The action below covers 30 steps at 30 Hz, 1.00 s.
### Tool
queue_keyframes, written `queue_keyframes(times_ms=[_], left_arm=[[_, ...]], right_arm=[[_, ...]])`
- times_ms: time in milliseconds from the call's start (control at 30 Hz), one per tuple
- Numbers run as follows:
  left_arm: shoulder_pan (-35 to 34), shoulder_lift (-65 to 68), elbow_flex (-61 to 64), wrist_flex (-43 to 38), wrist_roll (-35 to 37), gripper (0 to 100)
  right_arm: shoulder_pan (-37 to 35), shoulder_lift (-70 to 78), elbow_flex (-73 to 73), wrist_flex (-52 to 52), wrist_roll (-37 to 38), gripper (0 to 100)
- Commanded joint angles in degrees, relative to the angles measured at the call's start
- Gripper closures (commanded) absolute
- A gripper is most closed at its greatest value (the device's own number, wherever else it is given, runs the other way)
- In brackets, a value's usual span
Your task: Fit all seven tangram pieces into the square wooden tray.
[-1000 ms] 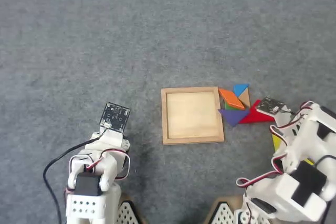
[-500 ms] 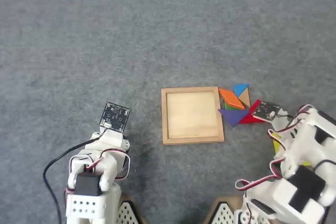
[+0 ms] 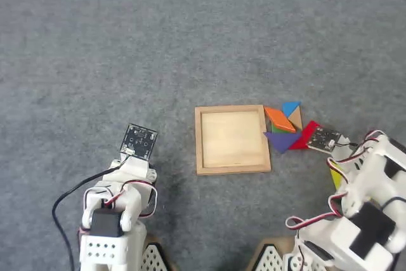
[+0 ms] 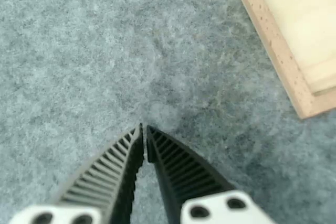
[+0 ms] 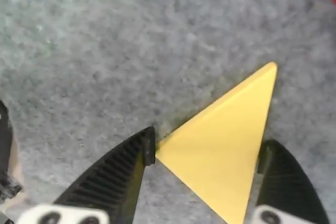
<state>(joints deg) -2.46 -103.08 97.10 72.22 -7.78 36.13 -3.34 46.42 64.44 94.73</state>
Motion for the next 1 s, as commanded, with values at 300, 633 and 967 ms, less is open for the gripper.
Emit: queue_keyframes(times_ms=[300,633,967], left_arm=[[-0.26,-1.41,-0.66,0.26,0.44,99],[-0.26,-1.41,-0.66,0.26,0.44,99],[-0.26,-1.41,-0.66,0.26,0.44,99]], right_arm=[[-0.13,1.63,0.7,1.8,2.29,67.5],[1.1,2.07,-5.89,6.9,6.59,63.0],[7.25,3.65,-4.57,1.71,13.98,63.0]])
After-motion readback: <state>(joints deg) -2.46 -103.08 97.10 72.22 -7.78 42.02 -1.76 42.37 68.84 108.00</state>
